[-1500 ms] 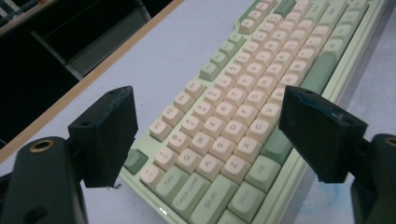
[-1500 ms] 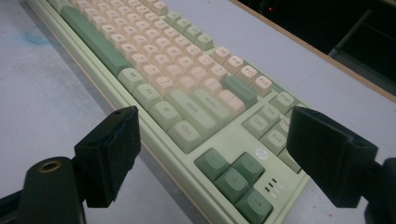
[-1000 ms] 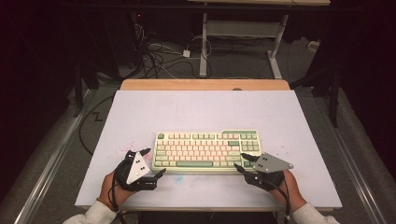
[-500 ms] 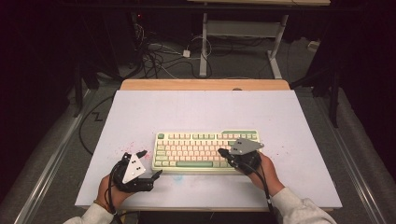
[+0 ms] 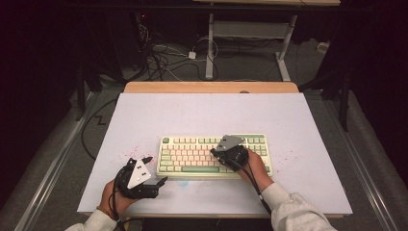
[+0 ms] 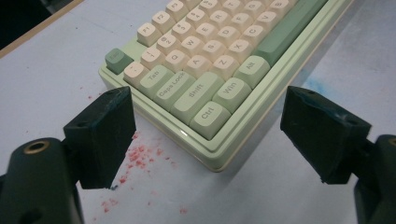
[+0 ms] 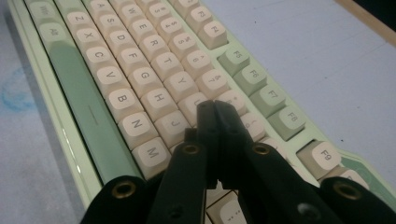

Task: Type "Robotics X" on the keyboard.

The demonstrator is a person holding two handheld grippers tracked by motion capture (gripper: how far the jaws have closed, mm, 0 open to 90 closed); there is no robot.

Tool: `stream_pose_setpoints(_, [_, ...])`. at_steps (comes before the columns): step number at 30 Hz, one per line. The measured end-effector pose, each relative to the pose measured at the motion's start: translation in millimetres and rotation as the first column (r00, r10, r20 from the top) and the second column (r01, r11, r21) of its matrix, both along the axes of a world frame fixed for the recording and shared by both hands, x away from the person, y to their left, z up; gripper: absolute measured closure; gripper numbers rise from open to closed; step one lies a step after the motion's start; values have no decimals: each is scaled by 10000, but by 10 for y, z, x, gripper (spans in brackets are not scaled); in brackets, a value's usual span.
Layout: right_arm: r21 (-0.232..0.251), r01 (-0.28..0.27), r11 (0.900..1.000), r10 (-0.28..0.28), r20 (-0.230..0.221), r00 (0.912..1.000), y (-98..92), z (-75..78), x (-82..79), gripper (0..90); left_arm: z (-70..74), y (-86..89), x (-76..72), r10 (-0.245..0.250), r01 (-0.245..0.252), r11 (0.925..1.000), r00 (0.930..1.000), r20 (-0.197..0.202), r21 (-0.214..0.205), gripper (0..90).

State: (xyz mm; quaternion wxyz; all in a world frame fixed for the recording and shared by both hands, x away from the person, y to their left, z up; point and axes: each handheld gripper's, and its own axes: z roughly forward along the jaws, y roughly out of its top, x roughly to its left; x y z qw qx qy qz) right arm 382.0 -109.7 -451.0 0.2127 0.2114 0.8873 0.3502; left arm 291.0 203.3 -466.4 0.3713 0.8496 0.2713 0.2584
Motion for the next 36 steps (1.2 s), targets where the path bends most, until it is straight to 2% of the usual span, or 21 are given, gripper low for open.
stream_pose_setpoints(6, [-97,192,9998,-192,11,9998,24,3,60,900,-2,-15,-2,-58,58,10000,10000,-8,26,173])
stream_pose_setpoints(12, [-414,120,9991,-119,31,9999,96,-7,76,900,-3,-12,-2,-77,77,10000,10000,-45,54,172])
stream_pose_setpoints(18, [-833,64,9965,-77,-157,9998,132,-6,72,900,-4,-13,-10,-149,150,9998,9999,-68,115,172])
stream_pose_setpoints(29, [201,158,9997,-164,285,9995,8,130,-13,880,1,-15,-8,-135,136,9998,9999,-55,131,173])
stream_pose_setpoints(36, [643,154,9978,-186,506,9985,-79,214,-49,778,1,-13,-7,-135,137,9998,9999,-73,159,172])
